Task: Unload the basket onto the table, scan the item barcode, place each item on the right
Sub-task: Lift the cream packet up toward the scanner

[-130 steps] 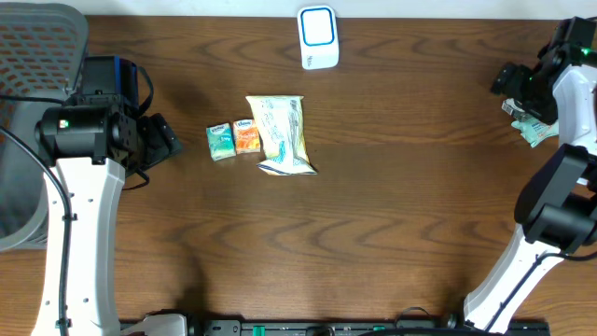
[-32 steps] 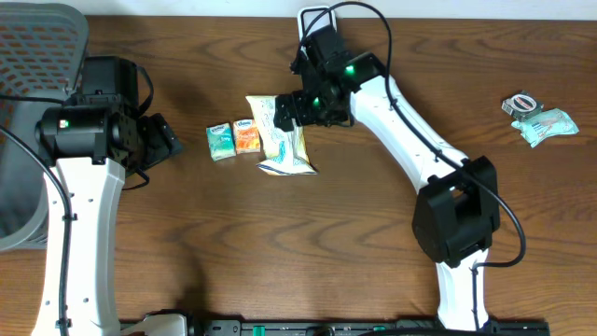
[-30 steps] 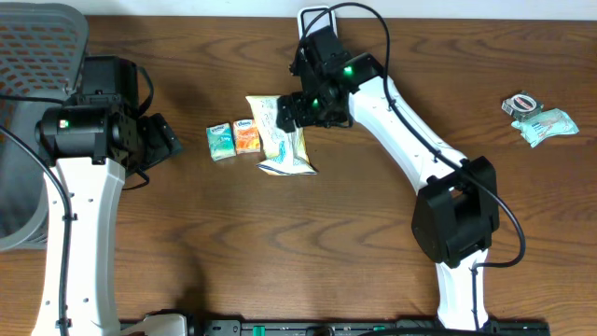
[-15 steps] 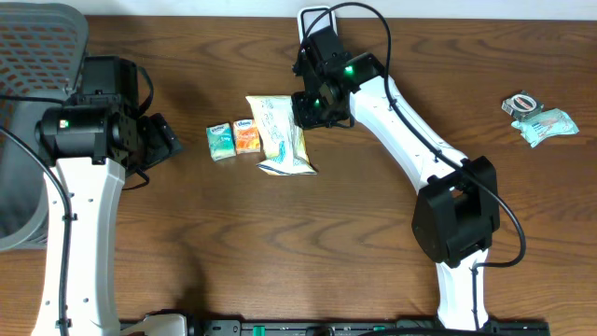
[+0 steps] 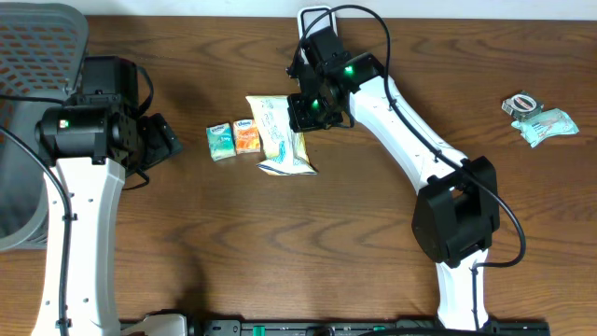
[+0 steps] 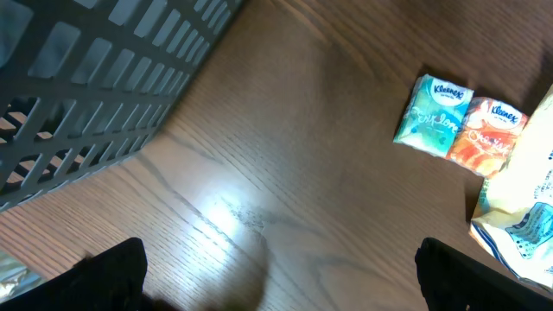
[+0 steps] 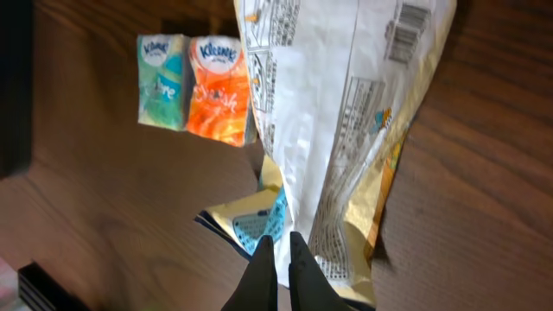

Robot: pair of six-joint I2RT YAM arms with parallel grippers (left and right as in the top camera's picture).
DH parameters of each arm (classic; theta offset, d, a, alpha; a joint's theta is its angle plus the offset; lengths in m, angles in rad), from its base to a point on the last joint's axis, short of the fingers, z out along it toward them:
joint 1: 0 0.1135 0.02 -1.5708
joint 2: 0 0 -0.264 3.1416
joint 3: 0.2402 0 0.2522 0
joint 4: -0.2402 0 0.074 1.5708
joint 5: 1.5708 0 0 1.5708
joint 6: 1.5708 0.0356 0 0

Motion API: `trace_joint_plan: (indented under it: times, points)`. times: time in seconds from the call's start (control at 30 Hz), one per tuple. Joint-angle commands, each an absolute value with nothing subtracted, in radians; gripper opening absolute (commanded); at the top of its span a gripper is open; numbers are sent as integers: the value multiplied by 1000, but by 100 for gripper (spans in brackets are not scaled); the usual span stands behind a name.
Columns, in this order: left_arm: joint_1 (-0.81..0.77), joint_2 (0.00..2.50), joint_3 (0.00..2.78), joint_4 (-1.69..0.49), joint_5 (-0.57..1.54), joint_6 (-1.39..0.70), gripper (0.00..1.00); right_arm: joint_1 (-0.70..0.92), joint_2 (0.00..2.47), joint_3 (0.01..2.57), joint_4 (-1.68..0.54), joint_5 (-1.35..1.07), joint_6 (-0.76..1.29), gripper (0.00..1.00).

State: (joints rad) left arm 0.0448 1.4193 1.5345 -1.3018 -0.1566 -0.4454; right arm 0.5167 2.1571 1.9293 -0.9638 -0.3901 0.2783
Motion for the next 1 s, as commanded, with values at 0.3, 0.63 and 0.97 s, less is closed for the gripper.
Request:
trace_joint_plan:
  times: [0.3,0.63,0.97]
  points:
    - [49,1424,1536,-1305,-166,-454,98,564,2163,1916,-902,-272,311,5]
    - [49,1424,1536,-1305,-166,-455,98,612,2241,1916,-824,-234,336,2]
    - [49,1424,1536,-1305,-166,-455,98,593,2315,1916,-896,-99,365,1]
